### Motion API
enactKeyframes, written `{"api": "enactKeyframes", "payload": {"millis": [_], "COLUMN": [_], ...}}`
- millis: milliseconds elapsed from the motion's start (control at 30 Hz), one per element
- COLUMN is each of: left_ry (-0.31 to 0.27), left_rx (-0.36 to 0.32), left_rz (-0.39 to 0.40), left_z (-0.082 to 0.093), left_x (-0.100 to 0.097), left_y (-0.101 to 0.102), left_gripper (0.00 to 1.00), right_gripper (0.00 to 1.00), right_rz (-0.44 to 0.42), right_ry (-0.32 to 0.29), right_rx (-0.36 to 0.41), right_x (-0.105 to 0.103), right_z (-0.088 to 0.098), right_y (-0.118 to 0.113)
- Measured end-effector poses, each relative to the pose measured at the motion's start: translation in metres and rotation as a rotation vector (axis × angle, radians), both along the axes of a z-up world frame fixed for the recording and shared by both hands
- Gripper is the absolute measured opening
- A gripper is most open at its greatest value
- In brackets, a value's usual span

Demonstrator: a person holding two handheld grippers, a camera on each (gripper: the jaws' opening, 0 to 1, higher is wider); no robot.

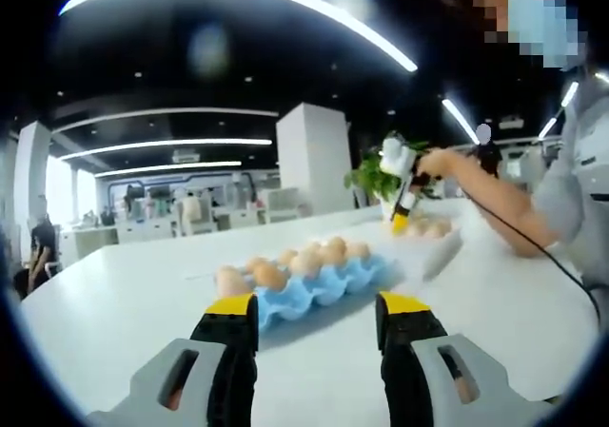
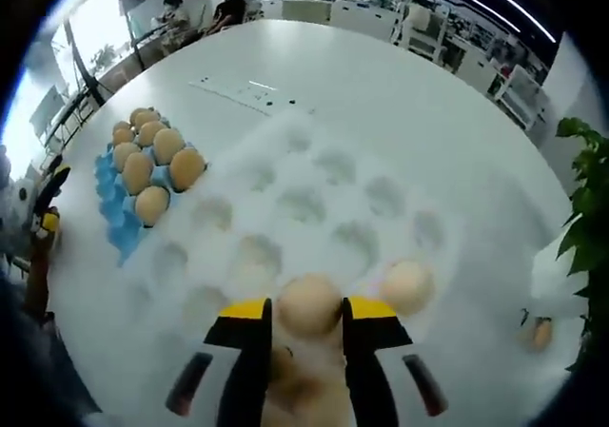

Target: Pick up the eggs on the table and place them into the egg tray on the table

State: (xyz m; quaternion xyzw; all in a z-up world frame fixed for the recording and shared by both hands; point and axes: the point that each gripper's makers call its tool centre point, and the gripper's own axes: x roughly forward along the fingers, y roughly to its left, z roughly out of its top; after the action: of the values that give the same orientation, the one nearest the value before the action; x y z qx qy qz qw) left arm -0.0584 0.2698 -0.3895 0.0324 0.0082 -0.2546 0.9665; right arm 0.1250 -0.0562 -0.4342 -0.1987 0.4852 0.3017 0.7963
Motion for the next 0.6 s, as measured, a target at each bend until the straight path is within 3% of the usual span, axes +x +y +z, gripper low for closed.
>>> {"api": "enactKeyframes", "payload": {"millis": [133, 300, 433, 467, 600], "left_ry": [0.003, 0.004, 0.007, 0.007, 0.008], "left_rx": [0.003, 0.002, 0.006, 0.005, 0.006], "left_rz": [-0.001, -0.001, -0.002, -0.001, 0.0], "left_z": [-0.001, -0.001, -0.002, -0.002, -0.002], "left_x": [0.0, 0.0, 0.0, 0.0, 0.001], "left_y": [0.0, 0.0, 0.0, 0.0, 0.0], "left_gripper": [0.5, 0.5, 0.5, 0.5, 0.5], "right_gripper": [0.29, 0.27, 0.27, 0.27, 0.27], "right_rz": [0.005, 0.072, 0.167, 0.185, 0.307], "right_ry": [0.005, -0.025, -0.068, -0.077, -0.133], "right_rx": [-0.001, -0.035, -0.09, -0.098, -0.17], "right_x": [0.001, 0.003, 0.006, -0.004, -0.009], "right_z": [0.001, 0.001, 0.002, 0.002, 0.003], "right_y": [0.001, 0.003, 0.007, -0.002, -0.001]}}
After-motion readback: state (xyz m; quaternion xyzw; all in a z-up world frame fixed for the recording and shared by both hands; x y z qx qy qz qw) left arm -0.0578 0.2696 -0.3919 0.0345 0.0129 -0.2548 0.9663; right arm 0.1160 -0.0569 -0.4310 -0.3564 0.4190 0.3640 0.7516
